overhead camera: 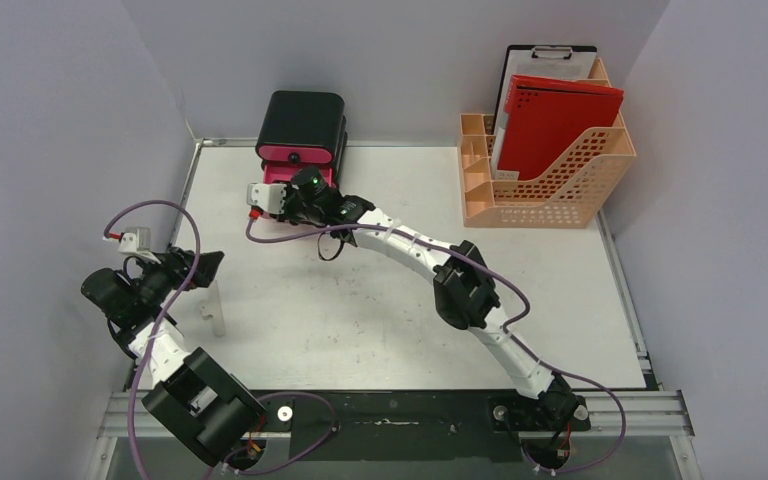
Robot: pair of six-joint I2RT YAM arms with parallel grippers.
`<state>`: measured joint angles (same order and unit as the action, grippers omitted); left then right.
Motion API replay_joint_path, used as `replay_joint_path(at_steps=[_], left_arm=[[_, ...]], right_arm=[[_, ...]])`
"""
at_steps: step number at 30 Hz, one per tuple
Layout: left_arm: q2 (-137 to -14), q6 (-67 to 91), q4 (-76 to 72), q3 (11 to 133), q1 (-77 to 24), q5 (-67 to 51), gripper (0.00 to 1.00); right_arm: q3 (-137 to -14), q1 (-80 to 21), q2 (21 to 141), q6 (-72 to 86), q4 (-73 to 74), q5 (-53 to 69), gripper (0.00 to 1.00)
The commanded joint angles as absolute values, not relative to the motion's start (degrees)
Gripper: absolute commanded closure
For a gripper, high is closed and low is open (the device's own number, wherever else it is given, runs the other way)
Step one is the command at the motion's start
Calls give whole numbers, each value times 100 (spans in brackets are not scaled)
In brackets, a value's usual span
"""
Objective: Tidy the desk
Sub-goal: Place the stationery in the drawer.
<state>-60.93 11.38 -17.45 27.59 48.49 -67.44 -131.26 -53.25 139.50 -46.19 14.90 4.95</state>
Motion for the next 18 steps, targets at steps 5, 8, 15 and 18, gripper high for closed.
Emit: replay_joint_path(at_steps=[5, 8, 15, 18], left_arm=[[-6108, 1048, -2091, 2747, 4900, -6927, 4], [-6133, 1046, -2098, 2742, 4903, -6946, 4], [-6222, 1052, -2129, 2759, 4898, -6964, 4], [-6224, 1054, -2133, 2751, 4900, -6968, 4]], right_arm=[[-13597, -5128, 14317, -4543, 696, 618, 91], [-13656, -5074, 14422, -4507, 595, 674, 91], [-13817, -5052, 14595, -4489, 554, 924, 90], [-13924, -5060, 14632, -4504, 569, 998, 91]])
